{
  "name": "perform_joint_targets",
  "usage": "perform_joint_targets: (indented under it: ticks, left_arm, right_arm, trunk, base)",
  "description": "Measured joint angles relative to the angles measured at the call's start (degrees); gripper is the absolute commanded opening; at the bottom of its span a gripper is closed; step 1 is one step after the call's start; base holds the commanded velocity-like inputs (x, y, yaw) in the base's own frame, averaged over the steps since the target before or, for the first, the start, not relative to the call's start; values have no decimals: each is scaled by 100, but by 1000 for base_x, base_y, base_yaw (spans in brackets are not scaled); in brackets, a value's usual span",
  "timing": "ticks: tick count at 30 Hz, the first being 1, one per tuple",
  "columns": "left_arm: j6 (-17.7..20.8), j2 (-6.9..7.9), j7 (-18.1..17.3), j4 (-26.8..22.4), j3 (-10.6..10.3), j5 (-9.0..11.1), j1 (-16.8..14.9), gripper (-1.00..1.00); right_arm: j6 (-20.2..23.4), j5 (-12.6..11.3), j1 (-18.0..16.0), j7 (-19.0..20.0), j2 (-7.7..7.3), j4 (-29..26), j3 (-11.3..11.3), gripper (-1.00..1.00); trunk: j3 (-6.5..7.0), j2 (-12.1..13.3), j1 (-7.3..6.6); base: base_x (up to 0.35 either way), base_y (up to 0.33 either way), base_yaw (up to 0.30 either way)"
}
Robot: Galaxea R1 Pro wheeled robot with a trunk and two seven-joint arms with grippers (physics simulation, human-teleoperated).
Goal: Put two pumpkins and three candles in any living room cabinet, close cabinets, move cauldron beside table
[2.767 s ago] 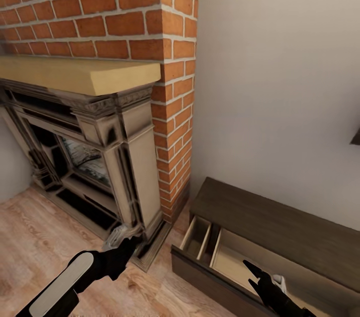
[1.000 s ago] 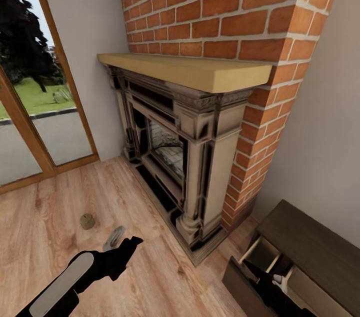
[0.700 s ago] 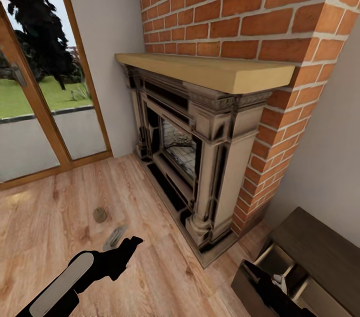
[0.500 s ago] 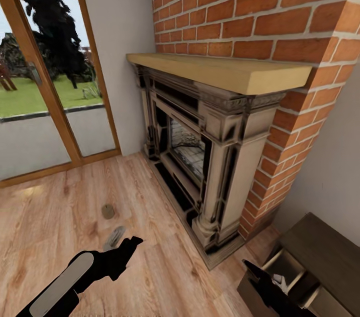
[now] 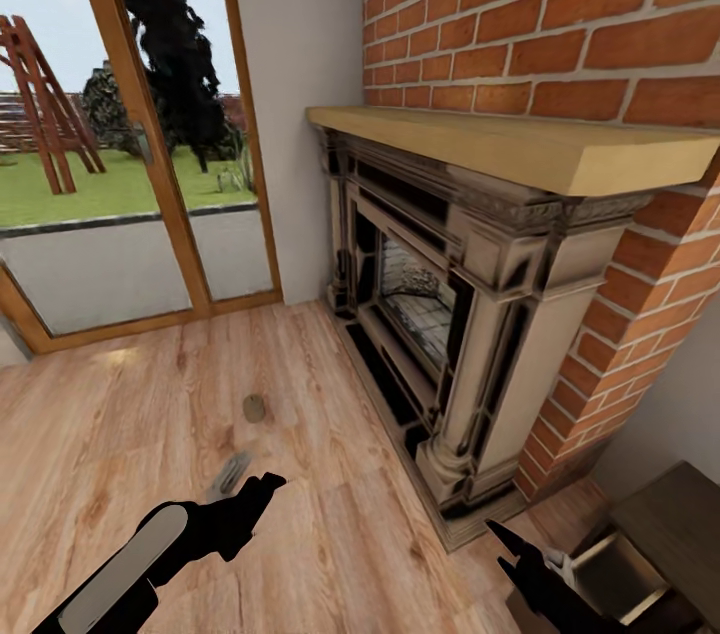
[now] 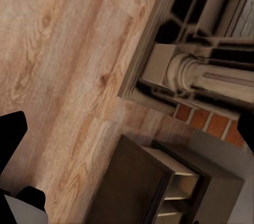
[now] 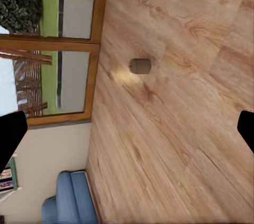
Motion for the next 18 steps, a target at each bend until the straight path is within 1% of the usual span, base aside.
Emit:
perform_joint_targets:
  ticks: [18]
  left_arm:
    - [0, 0, 1, 0, 0, 0, 0, 100]
  right_arm:
    - [-6, 5, -1, 0, 0, 1, 0, 100]
  trunk:
    - [0, 0, 0]
  base:
    - [0, 0, 282]
